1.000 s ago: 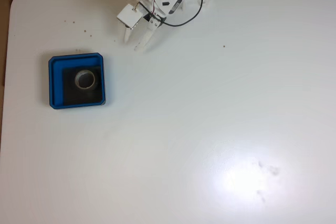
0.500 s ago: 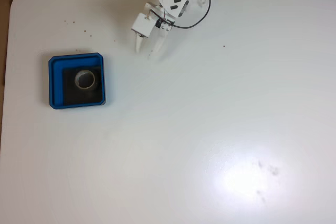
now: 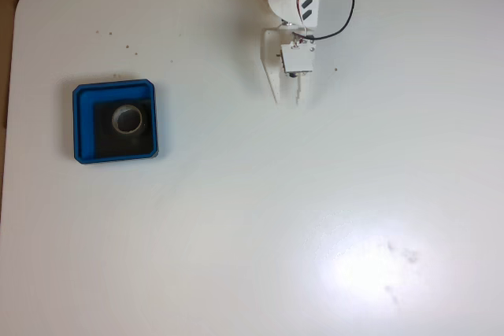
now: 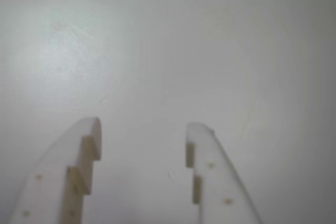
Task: Pick the black tape roll and drop it in the blue box
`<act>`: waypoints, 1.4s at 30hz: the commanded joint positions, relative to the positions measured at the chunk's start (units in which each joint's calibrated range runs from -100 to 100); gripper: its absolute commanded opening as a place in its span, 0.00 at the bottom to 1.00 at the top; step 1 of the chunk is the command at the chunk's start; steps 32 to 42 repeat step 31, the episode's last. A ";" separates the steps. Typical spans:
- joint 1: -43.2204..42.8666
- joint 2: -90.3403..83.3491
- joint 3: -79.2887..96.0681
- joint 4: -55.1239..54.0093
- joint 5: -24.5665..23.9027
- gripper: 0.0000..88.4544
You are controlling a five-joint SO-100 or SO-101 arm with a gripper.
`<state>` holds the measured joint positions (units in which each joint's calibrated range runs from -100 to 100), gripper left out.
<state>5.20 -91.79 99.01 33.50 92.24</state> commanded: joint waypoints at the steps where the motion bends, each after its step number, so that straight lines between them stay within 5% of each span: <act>1: -1.43 -0.69 0.90 -0.58 0.32 0.15; 10: -1.53 -0.69 0.90 -0.49 -0.21 0.01; 42: -1.53 -0.60 0.90 -0.58 0.05 0.01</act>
